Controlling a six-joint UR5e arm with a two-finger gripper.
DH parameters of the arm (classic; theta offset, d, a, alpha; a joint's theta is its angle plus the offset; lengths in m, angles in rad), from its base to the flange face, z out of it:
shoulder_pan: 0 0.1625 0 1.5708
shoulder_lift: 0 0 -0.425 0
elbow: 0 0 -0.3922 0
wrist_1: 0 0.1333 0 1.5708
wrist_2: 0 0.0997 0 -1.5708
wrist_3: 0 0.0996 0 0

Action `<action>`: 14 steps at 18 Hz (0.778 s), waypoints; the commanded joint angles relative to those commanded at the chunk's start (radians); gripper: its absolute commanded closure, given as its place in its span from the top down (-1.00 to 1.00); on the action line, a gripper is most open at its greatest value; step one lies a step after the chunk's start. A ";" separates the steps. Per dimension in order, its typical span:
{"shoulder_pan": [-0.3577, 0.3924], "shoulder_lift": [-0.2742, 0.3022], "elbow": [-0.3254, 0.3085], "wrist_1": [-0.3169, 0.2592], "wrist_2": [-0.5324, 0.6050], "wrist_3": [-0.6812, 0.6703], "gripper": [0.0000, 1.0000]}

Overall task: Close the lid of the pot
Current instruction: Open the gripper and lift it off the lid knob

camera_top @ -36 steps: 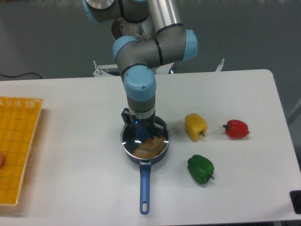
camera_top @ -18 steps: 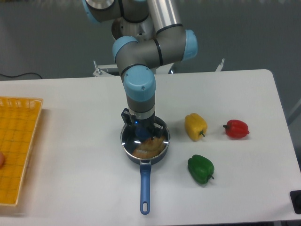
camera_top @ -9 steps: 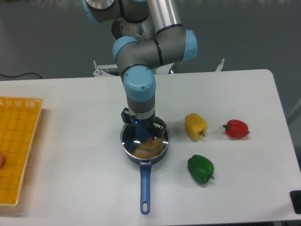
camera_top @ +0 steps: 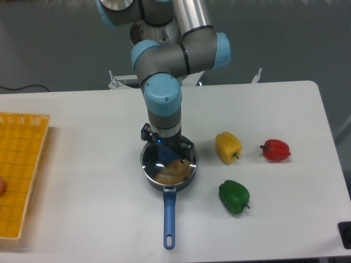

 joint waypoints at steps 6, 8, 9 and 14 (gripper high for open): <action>0.009 0.078 0.002 -0.017 0.003 0.104 0.99; 0.035 0.094 0.002 -0.032 0.006 0.188 0.99; 0.055 0.101 0.002 -0.043 0.009 0.249 0.99; 0.181 0.104 0.003 -0.052 0.009 0.539 1.00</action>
